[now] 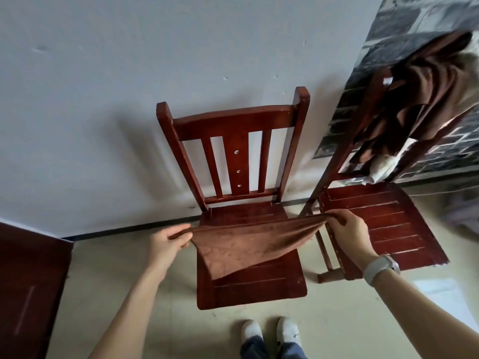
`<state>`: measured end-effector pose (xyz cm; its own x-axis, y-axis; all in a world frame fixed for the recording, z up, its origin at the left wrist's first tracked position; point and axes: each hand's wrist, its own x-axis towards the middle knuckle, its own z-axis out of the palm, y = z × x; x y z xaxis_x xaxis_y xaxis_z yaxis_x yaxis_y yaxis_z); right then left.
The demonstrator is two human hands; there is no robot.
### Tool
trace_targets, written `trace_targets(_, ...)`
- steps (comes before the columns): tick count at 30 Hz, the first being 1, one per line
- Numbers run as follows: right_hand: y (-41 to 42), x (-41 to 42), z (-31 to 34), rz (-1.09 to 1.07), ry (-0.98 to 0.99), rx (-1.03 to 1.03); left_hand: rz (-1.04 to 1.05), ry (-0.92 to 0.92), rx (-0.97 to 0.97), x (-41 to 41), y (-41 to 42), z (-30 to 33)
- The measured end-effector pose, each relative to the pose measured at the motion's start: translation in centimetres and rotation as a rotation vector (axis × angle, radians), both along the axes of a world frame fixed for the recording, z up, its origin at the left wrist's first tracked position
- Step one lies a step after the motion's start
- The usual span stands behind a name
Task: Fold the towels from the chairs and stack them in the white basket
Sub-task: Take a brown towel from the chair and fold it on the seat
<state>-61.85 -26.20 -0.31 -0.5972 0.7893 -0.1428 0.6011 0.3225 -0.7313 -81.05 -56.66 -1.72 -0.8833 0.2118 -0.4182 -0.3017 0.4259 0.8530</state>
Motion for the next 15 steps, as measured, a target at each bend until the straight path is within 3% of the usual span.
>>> trace_targets(6,0.0,1.2,-0.7,0.014,-0.031,0.019,-0.293,0.347,-0.211,0.8,-2.0,-0.2)
trace_targets(11,0.1,1.3,-0.5,0.023,-0.043,0.073,-0.529,0.766,-0.344,1.0,-3.2,-0.5)
trace_targets(15,0.2,1.7,-0.2,0.056,-0.021,0.061,-0.545,0.848,-0.443,1.2,-3.3,-0.1)
